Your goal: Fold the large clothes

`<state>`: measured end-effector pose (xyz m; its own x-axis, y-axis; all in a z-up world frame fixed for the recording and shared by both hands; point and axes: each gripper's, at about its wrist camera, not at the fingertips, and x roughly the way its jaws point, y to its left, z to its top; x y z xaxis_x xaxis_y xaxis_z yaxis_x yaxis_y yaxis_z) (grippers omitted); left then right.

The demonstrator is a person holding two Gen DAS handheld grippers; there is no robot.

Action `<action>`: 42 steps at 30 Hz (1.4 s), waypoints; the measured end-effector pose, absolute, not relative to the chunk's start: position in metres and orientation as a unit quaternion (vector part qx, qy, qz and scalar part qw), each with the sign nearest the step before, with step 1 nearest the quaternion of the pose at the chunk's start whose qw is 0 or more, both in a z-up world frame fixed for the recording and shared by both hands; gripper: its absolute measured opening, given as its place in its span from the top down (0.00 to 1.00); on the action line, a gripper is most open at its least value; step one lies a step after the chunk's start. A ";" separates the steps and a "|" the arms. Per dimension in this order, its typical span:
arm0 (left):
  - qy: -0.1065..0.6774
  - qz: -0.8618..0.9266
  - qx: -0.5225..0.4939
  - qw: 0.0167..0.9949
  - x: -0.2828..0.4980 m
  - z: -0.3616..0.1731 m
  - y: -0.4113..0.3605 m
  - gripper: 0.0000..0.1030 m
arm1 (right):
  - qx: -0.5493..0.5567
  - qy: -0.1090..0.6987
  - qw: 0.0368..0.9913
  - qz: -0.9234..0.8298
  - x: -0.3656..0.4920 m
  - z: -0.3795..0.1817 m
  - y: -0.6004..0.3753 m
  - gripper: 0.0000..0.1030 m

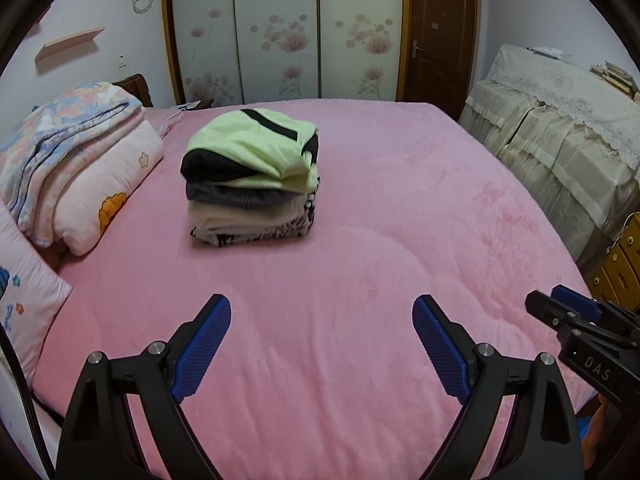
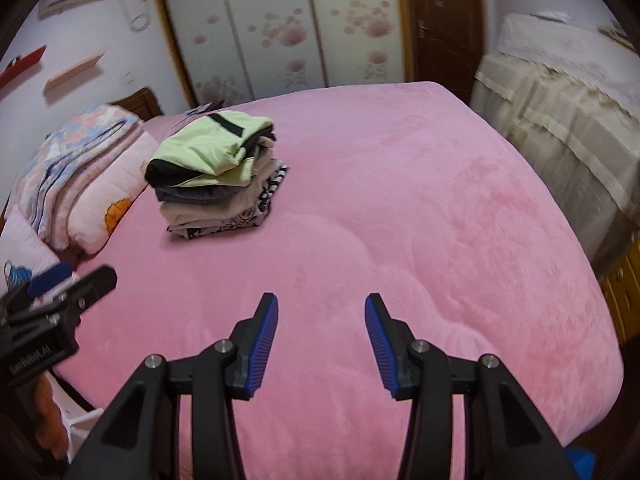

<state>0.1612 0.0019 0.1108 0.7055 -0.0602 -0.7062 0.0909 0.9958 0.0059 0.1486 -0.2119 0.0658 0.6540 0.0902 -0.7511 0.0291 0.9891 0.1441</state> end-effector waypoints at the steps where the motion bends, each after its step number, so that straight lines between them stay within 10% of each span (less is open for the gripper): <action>1: 0.382 -0.038 0.020 0.923 0.156 0.108 0.000 0.11 | 0.079 0.413 0.907 0.013 0.142 0.062 -0.214 0.56; 42: 0.437 -0.004 0.012 0.899 0.077 0.034 -0.006 0.11 | 0.052 0.432 0.900 0.029 0.056 0.002 -0.179 0.50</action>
